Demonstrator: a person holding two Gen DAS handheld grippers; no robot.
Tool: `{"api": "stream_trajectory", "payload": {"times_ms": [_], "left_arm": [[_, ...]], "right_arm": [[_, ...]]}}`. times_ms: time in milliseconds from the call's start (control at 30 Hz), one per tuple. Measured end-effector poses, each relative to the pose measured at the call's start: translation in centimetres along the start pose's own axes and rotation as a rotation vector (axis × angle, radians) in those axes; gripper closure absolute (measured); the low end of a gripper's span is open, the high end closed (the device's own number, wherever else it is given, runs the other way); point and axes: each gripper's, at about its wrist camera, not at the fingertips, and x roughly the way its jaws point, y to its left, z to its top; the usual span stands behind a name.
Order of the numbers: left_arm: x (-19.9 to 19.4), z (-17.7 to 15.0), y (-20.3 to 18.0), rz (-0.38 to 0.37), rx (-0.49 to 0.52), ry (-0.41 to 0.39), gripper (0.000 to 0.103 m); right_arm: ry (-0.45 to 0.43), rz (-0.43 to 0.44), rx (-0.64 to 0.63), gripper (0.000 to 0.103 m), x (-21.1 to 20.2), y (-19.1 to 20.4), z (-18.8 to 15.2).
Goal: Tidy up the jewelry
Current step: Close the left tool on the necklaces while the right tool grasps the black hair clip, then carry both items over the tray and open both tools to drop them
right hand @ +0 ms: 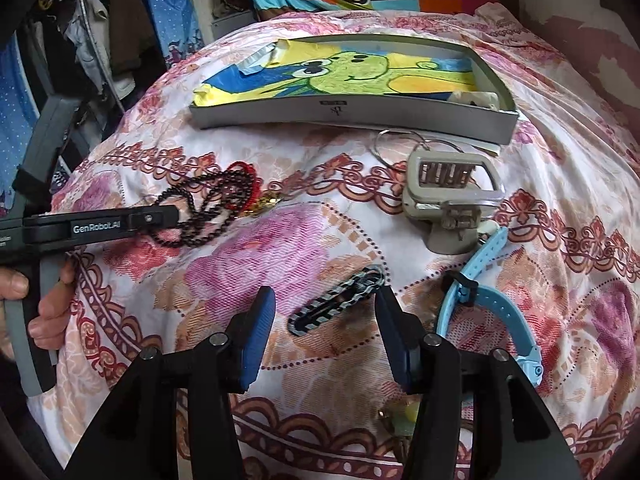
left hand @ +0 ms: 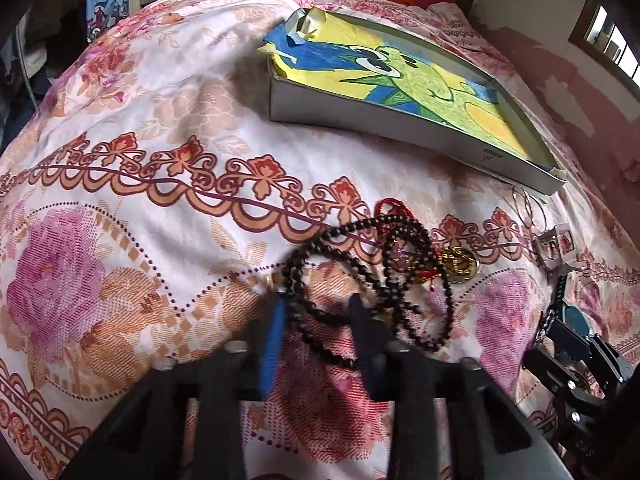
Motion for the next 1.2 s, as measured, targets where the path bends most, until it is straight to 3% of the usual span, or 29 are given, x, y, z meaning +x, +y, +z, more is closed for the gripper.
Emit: {"api": "stream_trajectory", "payload": {"times_ms": [33,67,233,367,467,600,967,1067,1200], "left_arm": [[-0.1,0.0,-0.1,0.004,0.007,-0.003,0.094],[-0.1,0.0,-0.3,0.009,0.016,-0.004,0.096],[-0.6,-0.2,-0.6,0.007,0.038,-0.021,0.097],[-1.8,-0.6,-0.7,-0.024,0.057,-0.036,0.097],[-3.1,-1.7,-1.3,-0.093,0.092,-0.022,0.097],[-3.5,-2.9,-2.6,-0.112,0.144,0.005,0.097],[-3.2,-2.7,-2.6,-0.115,0.129,0.025,0.097],[-4.0,-2.7,-3.2,-0.130,0.149,0.016,0.097],[-5.8,-2.0,-4.3,-0.170,0.175,-0.008,0.097]], "right_arm": [[0.003,-0.015,0.005,0.056,0.1,-0.1,0.0],[0.005,-0.024,0.008,0.056,0.1,-0.1,0.0],[0.009,-0.068,-0.018,0.058,0.7,0.4,0.0],[-0.010,0.014,-0.037,0.073,0.1,0.9,-0.2],[-0.019,0.062,-0.052,0.085,-0.2,1.2,-0.4],[-0.031,0.083,-0.061,0.087,-0.5,1.4,-0.6],[0.042,0.094,-0.023,0.087,0.6,1.0,-1.2],[0.029,0.092,-0.034,0.095,0.3,1.3,-1.2],[-0.027,0.126,-0.021,0.095,-1.2,1.1,-0.8]]}}
